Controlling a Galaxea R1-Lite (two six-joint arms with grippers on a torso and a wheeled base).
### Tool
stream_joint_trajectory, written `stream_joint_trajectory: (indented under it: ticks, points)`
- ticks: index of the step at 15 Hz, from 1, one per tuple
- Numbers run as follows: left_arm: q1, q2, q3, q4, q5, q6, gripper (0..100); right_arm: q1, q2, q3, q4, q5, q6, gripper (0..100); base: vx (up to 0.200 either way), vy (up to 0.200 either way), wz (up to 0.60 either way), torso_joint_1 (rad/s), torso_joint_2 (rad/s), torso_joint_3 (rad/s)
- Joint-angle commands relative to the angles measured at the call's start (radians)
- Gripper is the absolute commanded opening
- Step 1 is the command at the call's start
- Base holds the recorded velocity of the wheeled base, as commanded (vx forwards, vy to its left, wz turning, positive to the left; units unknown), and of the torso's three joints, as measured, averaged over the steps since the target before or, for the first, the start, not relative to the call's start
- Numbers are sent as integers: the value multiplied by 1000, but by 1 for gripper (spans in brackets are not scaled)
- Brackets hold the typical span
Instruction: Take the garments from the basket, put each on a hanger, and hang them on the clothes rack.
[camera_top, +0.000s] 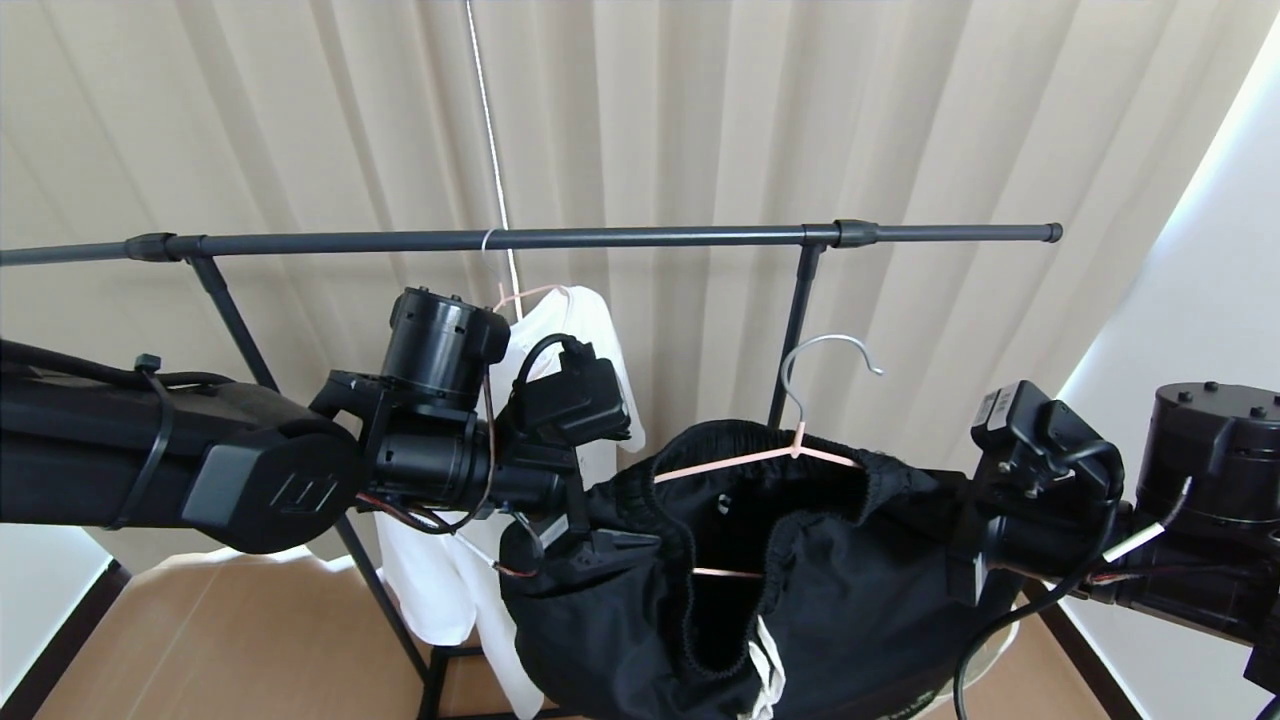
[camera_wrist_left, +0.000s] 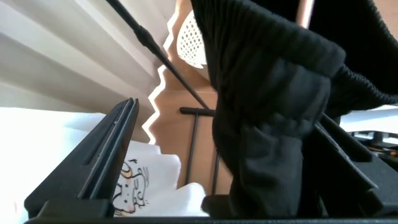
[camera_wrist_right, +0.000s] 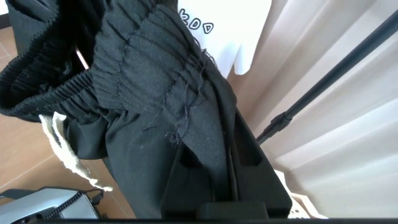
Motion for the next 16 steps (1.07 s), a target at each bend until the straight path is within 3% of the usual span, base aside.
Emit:
stream_joint_trajectory:
  ticks: [1,6,16]
  points:
    - [-8,4,-3,-2,-1,-9,100,4,-5,2,-1,1,0,0,0,0,0,0,0,0]
    - [-23,4,-24,-5,-37,-84,100,4,-5,2,-1,1,0,0,0,0,0,0,0,0]
    - [-37,38,-52,-13,-59,-87,100,6,-5,4,-15,3,3,0,0,0,0,0,0,0]
